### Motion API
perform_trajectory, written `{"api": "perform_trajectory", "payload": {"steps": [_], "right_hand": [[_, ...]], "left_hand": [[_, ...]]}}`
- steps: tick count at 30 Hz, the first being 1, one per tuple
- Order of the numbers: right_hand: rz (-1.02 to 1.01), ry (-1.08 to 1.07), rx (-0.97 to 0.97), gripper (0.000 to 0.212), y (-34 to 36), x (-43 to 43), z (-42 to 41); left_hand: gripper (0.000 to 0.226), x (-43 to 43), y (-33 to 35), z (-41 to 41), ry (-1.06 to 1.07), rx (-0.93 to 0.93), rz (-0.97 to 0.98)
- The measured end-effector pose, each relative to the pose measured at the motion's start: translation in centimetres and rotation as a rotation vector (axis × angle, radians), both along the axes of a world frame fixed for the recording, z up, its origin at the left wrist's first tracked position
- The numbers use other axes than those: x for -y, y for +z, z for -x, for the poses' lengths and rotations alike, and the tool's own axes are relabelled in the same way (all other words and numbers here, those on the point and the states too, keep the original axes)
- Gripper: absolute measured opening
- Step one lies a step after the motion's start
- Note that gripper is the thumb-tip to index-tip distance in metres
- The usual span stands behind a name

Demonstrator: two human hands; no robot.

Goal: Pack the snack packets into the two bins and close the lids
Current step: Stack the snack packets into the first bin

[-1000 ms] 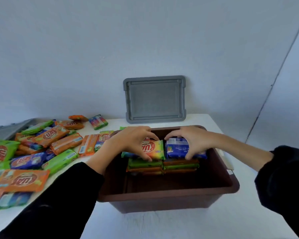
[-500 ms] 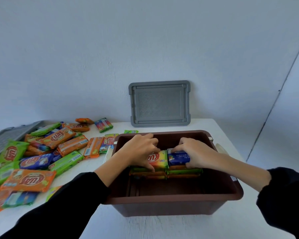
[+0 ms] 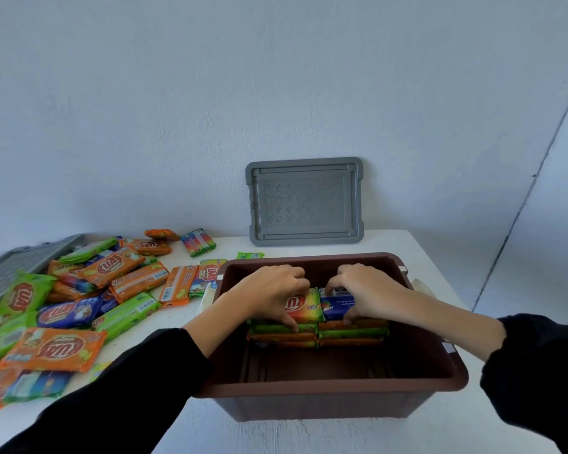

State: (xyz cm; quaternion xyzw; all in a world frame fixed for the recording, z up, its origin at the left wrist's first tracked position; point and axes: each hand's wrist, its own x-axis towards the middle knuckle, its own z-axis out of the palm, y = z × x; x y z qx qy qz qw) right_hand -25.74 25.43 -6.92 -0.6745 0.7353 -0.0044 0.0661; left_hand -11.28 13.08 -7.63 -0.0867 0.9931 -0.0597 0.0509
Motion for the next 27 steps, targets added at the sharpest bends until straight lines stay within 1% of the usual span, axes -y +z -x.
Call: {"api": "perform_trajectory", "payload": {"steps": [2, 4, 7, 9, 13, 16, 20, 23, 25, 27], "right_hand": [[-0.015, -0.003, 0.071, 0.057, 0.8, 0.3, 0.3], [0.008, -0.001, 0.148, 0.056, 1.9, 0.8, 0.6], [0.076, 0.012, 0.218, 0.049, 4.0, 2.1, 0.6], [0.126, 0.034, 0.231, 0.050, 5.3, 3.6, 0.1], [0.219, 0.115, 0.238, 0.054, 7.1, 7.6, -2.4], [0.264, 0.201, 0.243, 0.054, 7.6, 11.4, -5.2], [0.269, 0.289, 0.280, 0.056, 7.0, 16.7, -9.6], [0.248, 0.362, 0.263, 0.056, 5.7, 20.5, -13.0], [0.208, 0.411, 0.251, 0.059, 4.6, 22.9, -15.0], [0.155, 0.443, 0.256, 0.061, 3.1, 24.8, -16.9]], "left_hand": [[0.067, 0.2, 0.5, 0.0, 0.012, 0.018, -0.052], [0.062, 0.8, 1.5, -0.3, 0.027, -0.001, -0.150], [0.048, 2.4, 3.6, -1.9, 0.089, -0.190, -0.323], [0.039, 4.0, 4.9, -3.7, 0.152, -0.339, -0.391], [0.022, 7.7, 6.6, -8.5, 0.311, -0.518, -0.407], [0.023, 10.5, 6.7, -12.7, 0.458, -0.607, -0.360], [0.024, 12.6, 5.4, -18.7, 0.673, -0.674, -0.326], [0.027, 13.4, 3.3, -23.2, 0.837, -0.633, -0.311], [0.030, 13.6, 1.5, -26.2, 0.926, -0.592, -0.339], [0.037, 13.5, -0.2, -28.9, 1.006, -0.544, -0.371]]}}
